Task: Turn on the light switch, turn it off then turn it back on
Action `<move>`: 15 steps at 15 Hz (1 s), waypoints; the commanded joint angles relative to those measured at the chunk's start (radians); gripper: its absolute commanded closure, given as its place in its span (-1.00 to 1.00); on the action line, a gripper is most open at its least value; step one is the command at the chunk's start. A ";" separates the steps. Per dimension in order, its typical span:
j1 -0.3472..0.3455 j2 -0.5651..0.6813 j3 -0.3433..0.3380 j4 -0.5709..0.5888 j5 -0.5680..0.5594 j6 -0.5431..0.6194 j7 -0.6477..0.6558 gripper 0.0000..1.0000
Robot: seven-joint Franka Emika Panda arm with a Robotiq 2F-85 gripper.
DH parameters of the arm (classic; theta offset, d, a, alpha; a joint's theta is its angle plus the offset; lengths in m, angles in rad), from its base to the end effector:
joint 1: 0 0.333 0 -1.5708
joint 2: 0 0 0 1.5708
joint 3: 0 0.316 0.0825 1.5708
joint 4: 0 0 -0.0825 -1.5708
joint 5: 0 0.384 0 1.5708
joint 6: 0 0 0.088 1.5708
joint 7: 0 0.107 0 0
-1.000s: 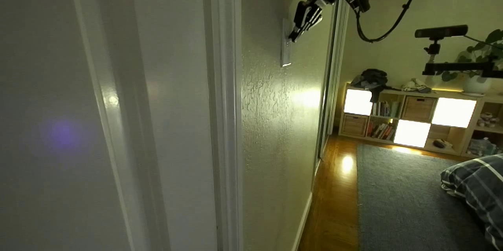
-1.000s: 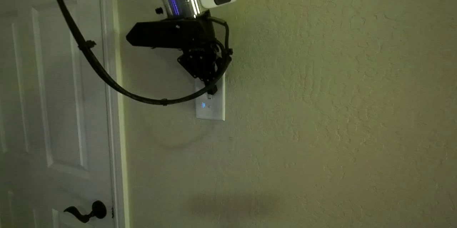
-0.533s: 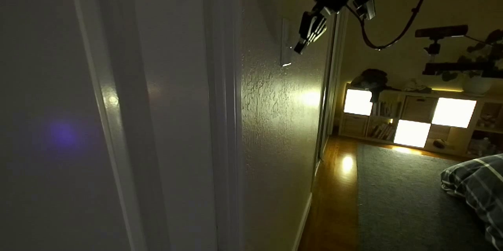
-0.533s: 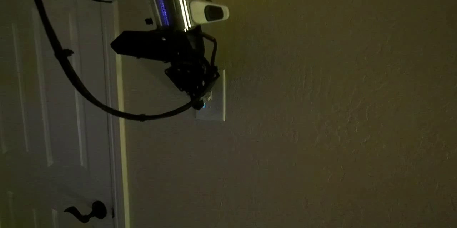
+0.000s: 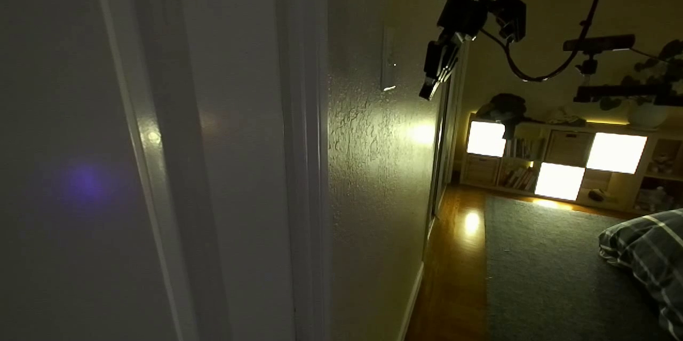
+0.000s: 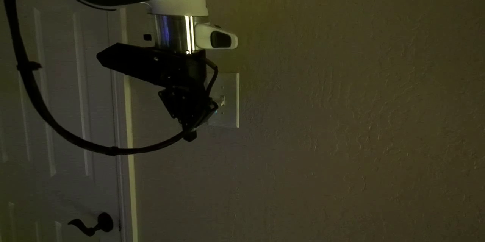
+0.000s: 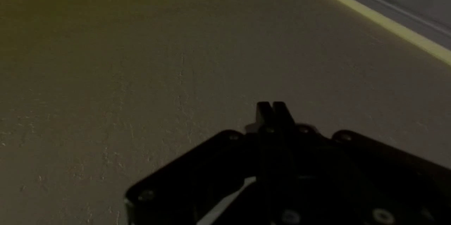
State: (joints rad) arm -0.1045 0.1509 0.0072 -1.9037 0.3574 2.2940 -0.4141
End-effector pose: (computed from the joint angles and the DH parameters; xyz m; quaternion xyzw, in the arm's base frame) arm 0.6167 -0.0526 0.4456 -0.9806 -0.0544 -0.1508 0.1124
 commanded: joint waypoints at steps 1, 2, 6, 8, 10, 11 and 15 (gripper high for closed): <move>0.001 -0.054 -0.005 -0.023 0.012 0.011 -0.002 0.89; 0.001 -0.055 -0.003 -0.018 0.024 0.025 -0.016 0.89; 0.003 -0.021 0.001 0.029 0.039 0.083 -0.026 0.89; 0.003 -0.002 0.003 0.046 0.045 0.095 -0.025 0.89; 0.001 0.019 0.007 0.061 0.050 0.106 -0.026 0.89; -0.001 0.030 0.009 0.071 0.055 0.114 -0.029 0.89; -0.009 0.071 0.022 0.116 0.068 0.155 -0.041 0.89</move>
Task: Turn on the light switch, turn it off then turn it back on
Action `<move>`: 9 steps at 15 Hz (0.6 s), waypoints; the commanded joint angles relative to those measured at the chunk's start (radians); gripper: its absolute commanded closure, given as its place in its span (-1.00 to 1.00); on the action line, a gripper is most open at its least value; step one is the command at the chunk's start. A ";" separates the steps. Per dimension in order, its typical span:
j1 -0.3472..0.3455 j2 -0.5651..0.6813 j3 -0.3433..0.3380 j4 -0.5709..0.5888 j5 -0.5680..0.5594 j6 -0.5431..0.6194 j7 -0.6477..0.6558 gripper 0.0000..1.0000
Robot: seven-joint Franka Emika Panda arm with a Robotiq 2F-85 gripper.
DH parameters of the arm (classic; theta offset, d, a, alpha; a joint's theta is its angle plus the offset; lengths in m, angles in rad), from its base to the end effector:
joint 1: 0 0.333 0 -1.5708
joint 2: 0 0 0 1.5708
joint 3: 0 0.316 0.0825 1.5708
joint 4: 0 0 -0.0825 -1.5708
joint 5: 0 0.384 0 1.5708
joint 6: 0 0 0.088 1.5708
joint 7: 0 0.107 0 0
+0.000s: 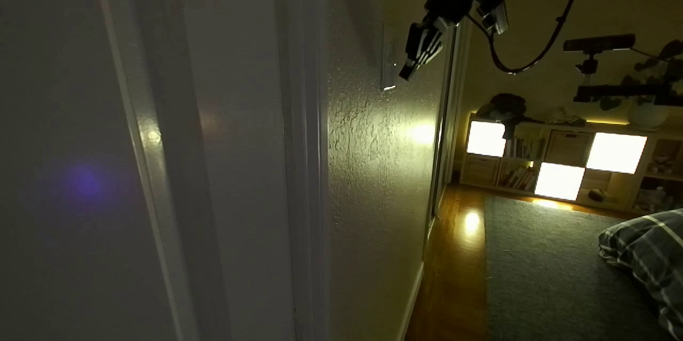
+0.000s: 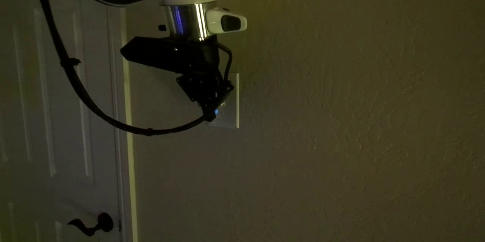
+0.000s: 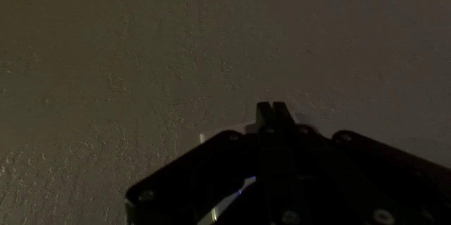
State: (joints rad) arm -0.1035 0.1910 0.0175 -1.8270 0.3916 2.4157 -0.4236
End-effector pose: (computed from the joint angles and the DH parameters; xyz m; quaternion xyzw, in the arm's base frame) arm 0.6434 -0.0541 0.4717 -0.9674 -0.0456 -0.2269 0.1030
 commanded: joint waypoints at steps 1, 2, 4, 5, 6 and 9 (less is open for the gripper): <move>-0.012 0.041 0.014 0.051 0.033 0.042 -0.032 0.89; -0.013 0.046 0.017 0.063 0.029 0.047 -0.032 0.89; -0.015 0.057 0.021 0.083 0.021 0.058 -0.032 0.89; -0.015 0.055 0.021 0.084 0.019 0.056 -0.032 0.89; -0.014 0.052 0.022 0.083 0.017 0.059 -0.032 0.89; -0.013 0.031 0.021 0.075 0.014 0.064 -0.037 0.89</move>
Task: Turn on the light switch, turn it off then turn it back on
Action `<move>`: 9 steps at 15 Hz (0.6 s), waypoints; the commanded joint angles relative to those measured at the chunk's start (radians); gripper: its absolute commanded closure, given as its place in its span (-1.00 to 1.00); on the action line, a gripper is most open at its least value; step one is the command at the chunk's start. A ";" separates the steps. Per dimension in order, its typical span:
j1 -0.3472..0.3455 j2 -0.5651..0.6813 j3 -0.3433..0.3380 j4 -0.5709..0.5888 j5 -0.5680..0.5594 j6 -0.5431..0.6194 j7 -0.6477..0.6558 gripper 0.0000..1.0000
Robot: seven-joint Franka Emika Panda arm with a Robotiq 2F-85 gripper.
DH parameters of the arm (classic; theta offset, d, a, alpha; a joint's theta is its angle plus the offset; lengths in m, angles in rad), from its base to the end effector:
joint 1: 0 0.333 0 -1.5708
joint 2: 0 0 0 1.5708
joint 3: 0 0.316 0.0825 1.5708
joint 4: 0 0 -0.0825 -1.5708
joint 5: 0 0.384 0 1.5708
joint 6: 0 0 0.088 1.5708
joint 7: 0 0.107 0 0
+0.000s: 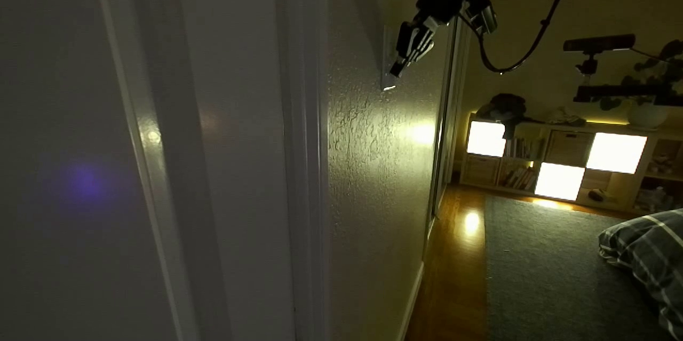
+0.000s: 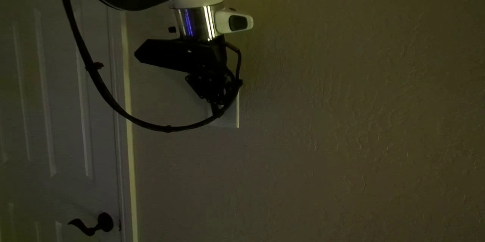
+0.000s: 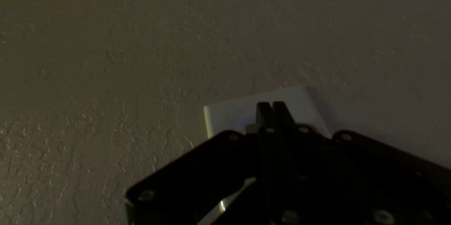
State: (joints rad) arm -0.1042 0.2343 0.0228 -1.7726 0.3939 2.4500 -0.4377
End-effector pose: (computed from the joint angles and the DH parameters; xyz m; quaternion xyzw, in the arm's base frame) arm 0.6596 -0.0548 0.4749 -0.9625 -0.0509 -0.2484 0.0968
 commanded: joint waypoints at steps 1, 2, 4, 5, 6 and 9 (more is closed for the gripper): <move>-0.011 -0.021 0.016 0.017 0.007 0.033 -0.026 0.89; -0.010 -0.027 0.015 0.013 0.004 0.034 -0.029 0.89; -0.009 -0.041 0.014 0.003 -0.004 0.032 -0.032 0.89; -0.008 -0.052 0.013 -0.005 -0.004 0.033 -0.032 0.89; -0.008 -0.061 0.012 -0.010 -0.003 0.032 -0.034 0.89; -0.005 -0.089 0.009 -0.021 -0.002 0.030 -0.037 0.89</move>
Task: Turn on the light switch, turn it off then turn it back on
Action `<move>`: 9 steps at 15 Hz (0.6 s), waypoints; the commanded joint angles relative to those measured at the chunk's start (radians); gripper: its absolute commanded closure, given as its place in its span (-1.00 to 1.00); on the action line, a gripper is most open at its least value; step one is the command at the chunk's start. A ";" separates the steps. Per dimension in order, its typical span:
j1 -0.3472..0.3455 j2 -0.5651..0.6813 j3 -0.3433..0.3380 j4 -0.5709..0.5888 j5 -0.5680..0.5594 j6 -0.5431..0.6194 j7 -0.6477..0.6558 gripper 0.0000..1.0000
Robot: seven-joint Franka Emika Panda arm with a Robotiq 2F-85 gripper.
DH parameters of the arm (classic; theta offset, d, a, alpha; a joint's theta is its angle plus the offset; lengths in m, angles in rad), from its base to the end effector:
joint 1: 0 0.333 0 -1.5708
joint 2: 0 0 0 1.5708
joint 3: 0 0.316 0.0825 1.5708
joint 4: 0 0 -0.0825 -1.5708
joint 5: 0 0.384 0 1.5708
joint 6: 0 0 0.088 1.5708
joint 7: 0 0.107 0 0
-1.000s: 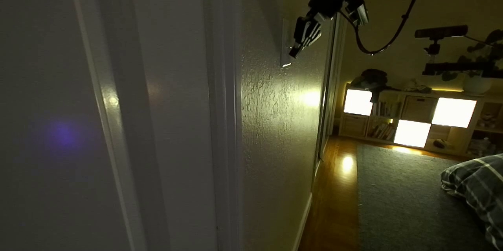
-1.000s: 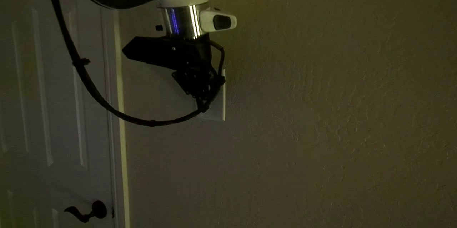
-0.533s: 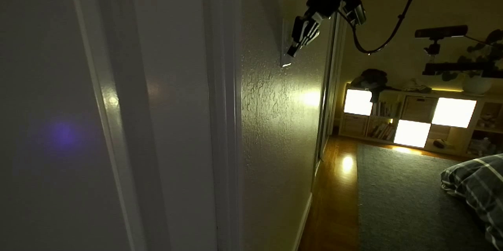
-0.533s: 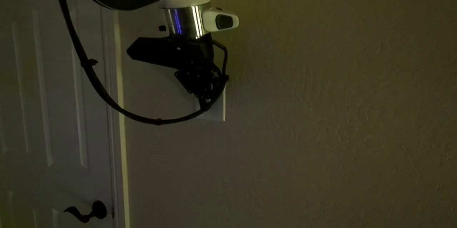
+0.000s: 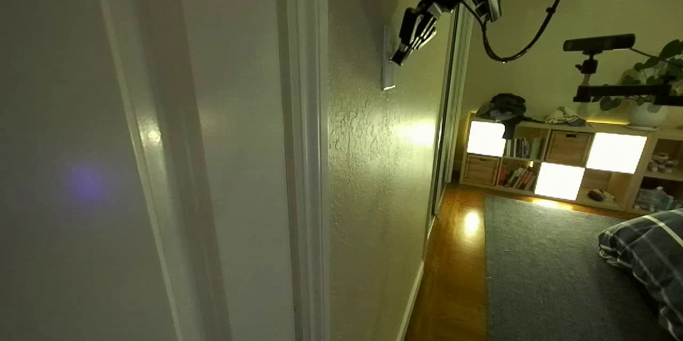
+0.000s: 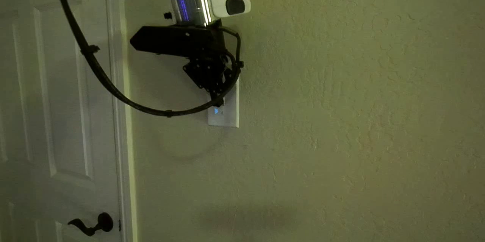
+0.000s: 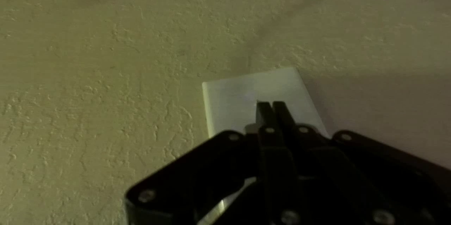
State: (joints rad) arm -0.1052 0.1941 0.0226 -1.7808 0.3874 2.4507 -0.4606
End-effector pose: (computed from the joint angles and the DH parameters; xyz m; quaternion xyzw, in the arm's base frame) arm 0.6523 -0.0549 0.4973 -0.9581 -0.0652 -0.2645 0.0885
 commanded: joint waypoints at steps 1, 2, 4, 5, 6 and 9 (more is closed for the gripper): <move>-0.004 -0.050 0.009 -0.014 0.005 0.028 -0.015 0.89; -0.005 -0.051 0.008 -0.017 0.005 0.026 -0.014 0.89; -0.005 -0.054 0.006 -0.025 0.002 0.013 -0.007 0.89; -0.005 -0.056 0.004 -0.033 -0.004 0.003 -0.001 0.89; -0.006 -0.056 0.002 -0.039 -0.006 -0.012 0.003 0.89; -0.007 -0.061 -0.005 -0.049 -0.018 -0.032 0.014 0.89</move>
State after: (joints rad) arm -0.1052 0.1910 0.0211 -1.7822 0.3874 2.4448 -0.4637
